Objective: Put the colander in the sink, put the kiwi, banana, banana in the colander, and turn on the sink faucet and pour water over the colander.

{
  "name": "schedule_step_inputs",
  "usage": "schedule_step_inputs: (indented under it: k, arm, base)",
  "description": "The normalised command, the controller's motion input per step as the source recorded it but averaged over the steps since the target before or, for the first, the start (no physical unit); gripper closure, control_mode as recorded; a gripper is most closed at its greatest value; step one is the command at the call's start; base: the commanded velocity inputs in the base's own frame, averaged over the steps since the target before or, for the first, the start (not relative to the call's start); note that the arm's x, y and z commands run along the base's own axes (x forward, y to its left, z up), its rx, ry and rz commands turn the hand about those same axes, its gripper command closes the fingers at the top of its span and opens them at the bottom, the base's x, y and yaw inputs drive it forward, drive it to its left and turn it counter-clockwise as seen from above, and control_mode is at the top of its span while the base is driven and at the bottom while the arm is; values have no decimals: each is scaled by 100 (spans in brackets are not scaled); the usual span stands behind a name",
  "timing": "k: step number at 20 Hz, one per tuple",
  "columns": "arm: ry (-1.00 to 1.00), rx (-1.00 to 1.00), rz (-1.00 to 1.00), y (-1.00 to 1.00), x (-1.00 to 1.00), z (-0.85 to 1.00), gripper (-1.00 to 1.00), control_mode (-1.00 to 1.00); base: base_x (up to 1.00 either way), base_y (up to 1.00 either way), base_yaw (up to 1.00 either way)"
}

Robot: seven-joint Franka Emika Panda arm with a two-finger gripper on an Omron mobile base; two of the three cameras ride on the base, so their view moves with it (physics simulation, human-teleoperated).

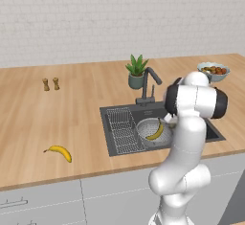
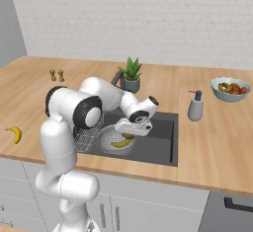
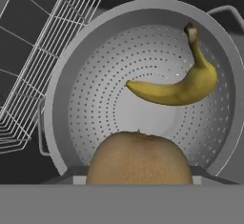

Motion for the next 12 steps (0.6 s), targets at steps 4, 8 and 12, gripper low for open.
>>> schedule_step_inputs:
  k: [4,8,12]
  arm:
    - [0,1,0,13,11,-27,100,-100]
    - [0,2,0,14,13,-22,100,-100]
    - [0,2,0,11,16,-22,100,-100]
  base:
    - [0,0,0]
    - [0,0,0]
    - [0,0,0]
